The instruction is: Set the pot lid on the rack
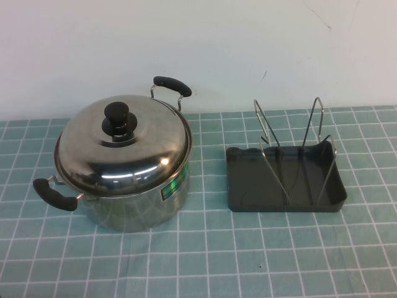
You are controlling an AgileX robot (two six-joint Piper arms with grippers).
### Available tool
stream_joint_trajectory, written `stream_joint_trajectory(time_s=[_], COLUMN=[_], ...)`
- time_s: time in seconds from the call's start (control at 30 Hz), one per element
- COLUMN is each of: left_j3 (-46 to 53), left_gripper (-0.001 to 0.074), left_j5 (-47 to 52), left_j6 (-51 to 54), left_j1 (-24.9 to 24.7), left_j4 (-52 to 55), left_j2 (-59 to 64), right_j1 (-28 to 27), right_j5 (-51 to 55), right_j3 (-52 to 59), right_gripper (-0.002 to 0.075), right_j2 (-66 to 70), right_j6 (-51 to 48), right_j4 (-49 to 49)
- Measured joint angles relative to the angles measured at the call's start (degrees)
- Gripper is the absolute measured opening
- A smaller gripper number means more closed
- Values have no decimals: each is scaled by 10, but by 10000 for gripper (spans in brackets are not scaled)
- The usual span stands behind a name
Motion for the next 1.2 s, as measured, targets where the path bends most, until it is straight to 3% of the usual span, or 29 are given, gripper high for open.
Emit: stream_joint_trajectory(time_s=[0.2,0.33,0.63,0.87,1.03,1.13,1.2], left_j3=[0,1,1,1,1,1,-2], left_gripper=[-2,-2,-2,-2,-2,-2,-2], left_j5=[-8,-64,-420,-555,-595,-648,-630], left_j6=[4,4,6,19,15,4,-16], left_j1=[0,0,0,0,0,0,0], left_j4=[16,43,200,220,214,165,116], left_j2=[0,0,0,0,0,0,0], right_j1=[0,0,0,0,0,0,0], right_j5=[-13,-84,-394,-578,-592,-533,-467], right_j3=[1,3,3,3,3,-24,-69], right_gripper=[-1,-1,-1,-1,-1,-1,-1], right_j2=[0,0,0,0,0,0,0], right_j6=[0,0,0,-1,-23,-83,-147], right_j4=[-1,-1,-1,29,46,49,49])
